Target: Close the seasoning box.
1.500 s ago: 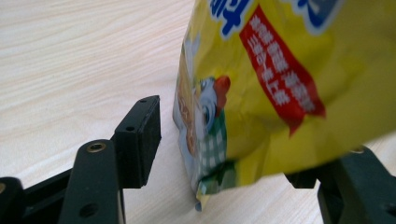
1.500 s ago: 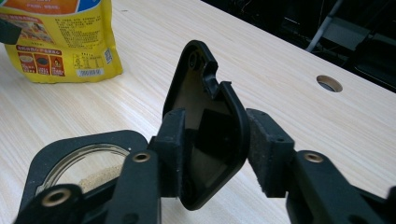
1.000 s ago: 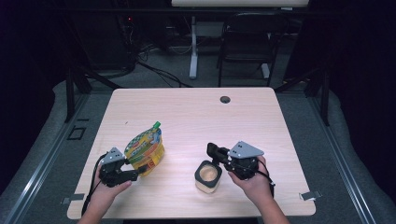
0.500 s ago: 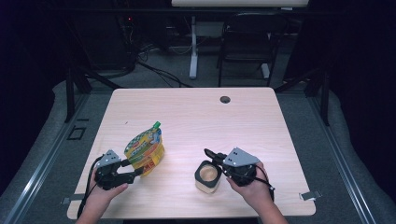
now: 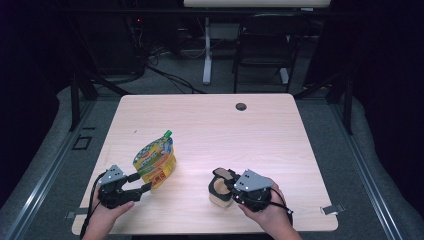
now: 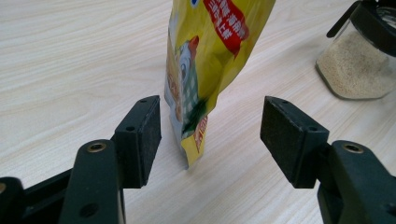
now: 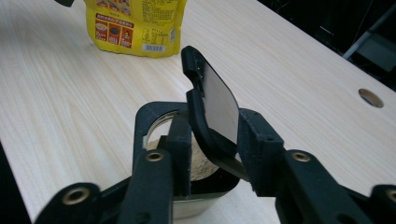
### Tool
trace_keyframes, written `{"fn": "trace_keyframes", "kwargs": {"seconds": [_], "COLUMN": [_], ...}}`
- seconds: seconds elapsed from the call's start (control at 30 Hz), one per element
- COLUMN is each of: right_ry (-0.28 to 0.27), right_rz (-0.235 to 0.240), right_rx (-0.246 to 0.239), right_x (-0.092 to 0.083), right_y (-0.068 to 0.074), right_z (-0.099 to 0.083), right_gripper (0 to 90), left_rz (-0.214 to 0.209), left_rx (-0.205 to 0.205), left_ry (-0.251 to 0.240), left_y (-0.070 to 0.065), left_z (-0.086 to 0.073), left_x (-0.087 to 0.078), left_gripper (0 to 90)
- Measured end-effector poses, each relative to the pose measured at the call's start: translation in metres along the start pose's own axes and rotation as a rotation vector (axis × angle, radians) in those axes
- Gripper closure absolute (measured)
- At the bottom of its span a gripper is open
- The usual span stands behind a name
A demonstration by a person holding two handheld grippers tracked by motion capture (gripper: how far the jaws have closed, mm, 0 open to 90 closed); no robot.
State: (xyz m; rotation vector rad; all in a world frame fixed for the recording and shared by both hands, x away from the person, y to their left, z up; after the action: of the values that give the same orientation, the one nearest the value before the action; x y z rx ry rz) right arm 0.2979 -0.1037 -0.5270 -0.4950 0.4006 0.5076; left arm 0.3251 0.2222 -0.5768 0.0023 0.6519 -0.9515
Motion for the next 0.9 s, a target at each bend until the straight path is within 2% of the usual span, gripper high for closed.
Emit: {"fn": "trace_keyframes", "kwargs": {"seconds": [0.2,0.37,0.67,0.73,0.9], "right_ry": [-0.009,-0.013,-0.014,-0.013,-0.020], "right_rz": [-0.002,-0.004,-0.003,0.002,0.052], "right_rx": [0.002,0.010,0.001,0.004,0.013], "right_x": [0.002,0.002,0.002,0.002,0.003], "right_y": [0.006,0.007,0.010,0.011,0.017], "right_z": [-0.005,-0.006,-0.007,-0.007,-0.006], "right_gripper": [59.2,57.8,53.6,50.7,40.2], "left_rz": [-0.004,-0.003,-0.004,-0.004,-0.006], "left_rx": [0.008,0.007,0.018,0.019,0.018], "left_ry": [0.001,0.019,0.025,0.029,0.029], "left_y": [0.000,0.000,0.001,0.001,0.001], "left_z": [-0.002,-0.005,-0.007,-0.008,-0.008], "left_x": [0.002,0.002,0.004,0.004,0.004], "left_gripper": [39.1,39.1,39.0,39.0,39.0]}}
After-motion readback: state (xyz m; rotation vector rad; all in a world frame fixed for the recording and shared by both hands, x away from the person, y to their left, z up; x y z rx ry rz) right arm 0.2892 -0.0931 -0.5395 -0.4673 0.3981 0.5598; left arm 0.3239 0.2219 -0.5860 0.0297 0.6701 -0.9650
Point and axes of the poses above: each handheld gripper's, and its own axes: x roughly forward along the jaws, z roughly out of its top, y roughly to its left, the point moved 7 cm from there along x, roughly forward along the jaws, and after that the axes turned 14 degrees about -z, right-handed, at the moved point
